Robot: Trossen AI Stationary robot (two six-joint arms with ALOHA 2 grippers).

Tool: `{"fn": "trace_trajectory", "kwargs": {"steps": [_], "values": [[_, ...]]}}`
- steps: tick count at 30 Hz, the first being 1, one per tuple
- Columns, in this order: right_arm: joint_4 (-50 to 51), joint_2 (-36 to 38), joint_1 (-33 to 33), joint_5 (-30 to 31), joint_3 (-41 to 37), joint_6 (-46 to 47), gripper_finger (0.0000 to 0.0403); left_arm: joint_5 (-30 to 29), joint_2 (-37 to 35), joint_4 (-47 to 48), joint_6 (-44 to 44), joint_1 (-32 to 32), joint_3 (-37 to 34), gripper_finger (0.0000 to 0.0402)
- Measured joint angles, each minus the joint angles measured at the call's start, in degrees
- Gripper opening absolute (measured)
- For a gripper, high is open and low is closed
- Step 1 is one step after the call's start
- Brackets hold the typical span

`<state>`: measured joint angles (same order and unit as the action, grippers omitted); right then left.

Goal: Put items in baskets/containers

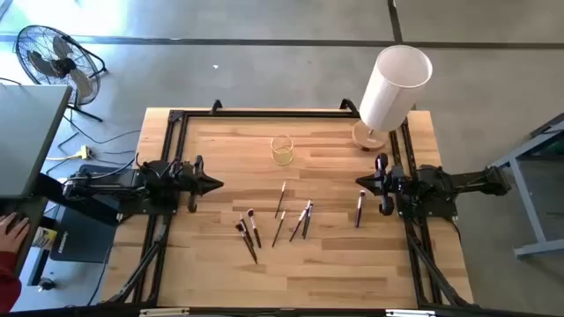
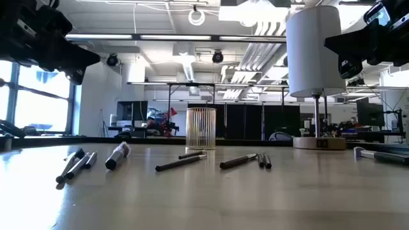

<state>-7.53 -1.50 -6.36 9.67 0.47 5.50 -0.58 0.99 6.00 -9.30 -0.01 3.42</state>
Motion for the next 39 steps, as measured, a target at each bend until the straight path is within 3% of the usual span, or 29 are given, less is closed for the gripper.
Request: {"fn": "trace_trajectory", "kwargs": {"steps": [39], "values": [[0.0,0.0,0.0,0.0,0.0,0.0,0.0003,0.0,0.0,0.0,0.0,0.0,0.0,0.0003]]}}
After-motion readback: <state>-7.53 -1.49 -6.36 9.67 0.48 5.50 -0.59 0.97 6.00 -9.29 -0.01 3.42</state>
